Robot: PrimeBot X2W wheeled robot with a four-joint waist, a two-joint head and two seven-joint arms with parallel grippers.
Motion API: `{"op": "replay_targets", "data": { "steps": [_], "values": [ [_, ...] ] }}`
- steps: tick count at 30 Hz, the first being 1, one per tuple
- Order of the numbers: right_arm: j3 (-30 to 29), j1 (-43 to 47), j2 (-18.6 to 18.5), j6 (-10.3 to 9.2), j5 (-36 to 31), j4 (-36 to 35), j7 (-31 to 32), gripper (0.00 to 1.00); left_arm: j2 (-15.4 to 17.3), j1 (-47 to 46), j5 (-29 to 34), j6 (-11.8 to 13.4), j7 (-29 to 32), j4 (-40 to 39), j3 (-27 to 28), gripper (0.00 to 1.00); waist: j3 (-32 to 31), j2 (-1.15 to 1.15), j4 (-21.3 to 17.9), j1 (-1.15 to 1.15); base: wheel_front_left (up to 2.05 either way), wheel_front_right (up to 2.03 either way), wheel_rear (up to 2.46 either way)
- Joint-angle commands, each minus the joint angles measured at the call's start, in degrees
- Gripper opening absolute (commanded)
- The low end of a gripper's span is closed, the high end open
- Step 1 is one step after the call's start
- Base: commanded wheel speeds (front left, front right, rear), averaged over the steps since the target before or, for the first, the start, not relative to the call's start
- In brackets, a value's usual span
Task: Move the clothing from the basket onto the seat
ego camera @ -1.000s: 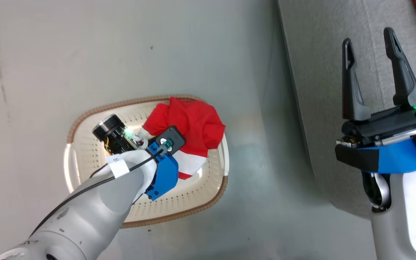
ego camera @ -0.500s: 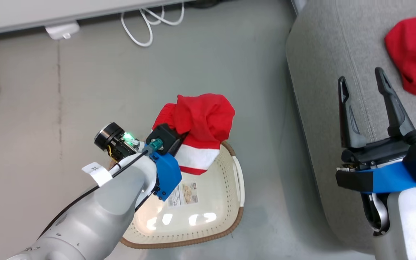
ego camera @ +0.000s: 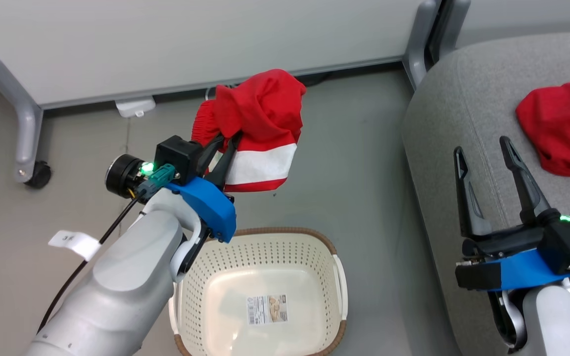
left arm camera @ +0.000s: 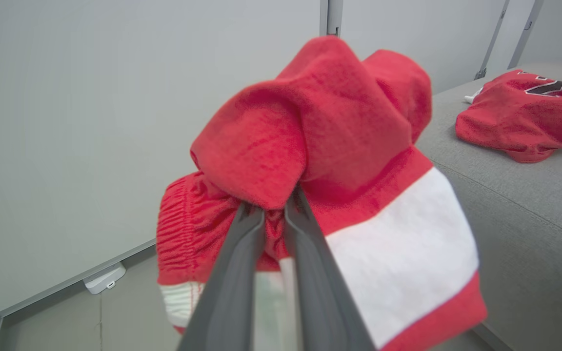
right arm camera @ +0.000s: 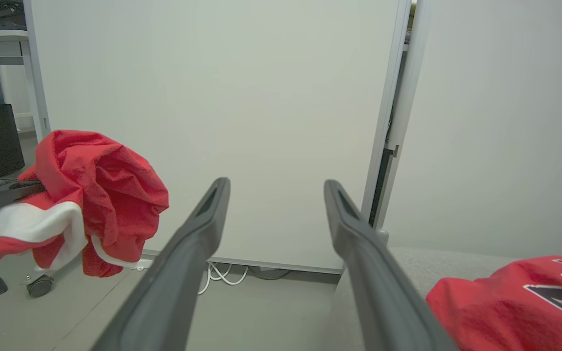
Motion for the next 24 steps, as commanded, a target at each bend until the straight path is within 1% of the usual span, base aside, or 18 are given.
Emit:
{"op": "replay_targets", "data": {
  "steps": [1,7,12,24],
  "values": [
    [0.0,1.1,0.1,0.01,0.0,0.2,-0.2,1.0,0.2,0.9,0.3,0.3,-0.3,-0.5,0.5,0.0,-1.4,0.0,0.4,0.01,0.0,0.0,0.0],
    [0.0,3.0,0.5,0.01,0.1,0.7,-0.2,1.0,0.6,4.2,2.7,0.8,-0.3,-7.3,5.7,0.0,-4.5,0.0,1.0,0.01,0.0,0.0,0.0],
    [0.1,4.2,0.9,0.01,0.4,1.1,-0.2,1.0,-0.1,6.2,3.7,1.0,-0.3,-11.4,8.1,0.0,-6.4,0.0,1.3,0.01,0.0,0.0,0.0],
    [0.1,6.6,1.4,0.01,1.4,1.3,-0.2,1.0,0.4,7.9,4.8,1.7,-0.2,-16.4,8.2,0.0,-7.4,0.0,1.5,0.01,0.0,0.0,0.0]
  ]
}}
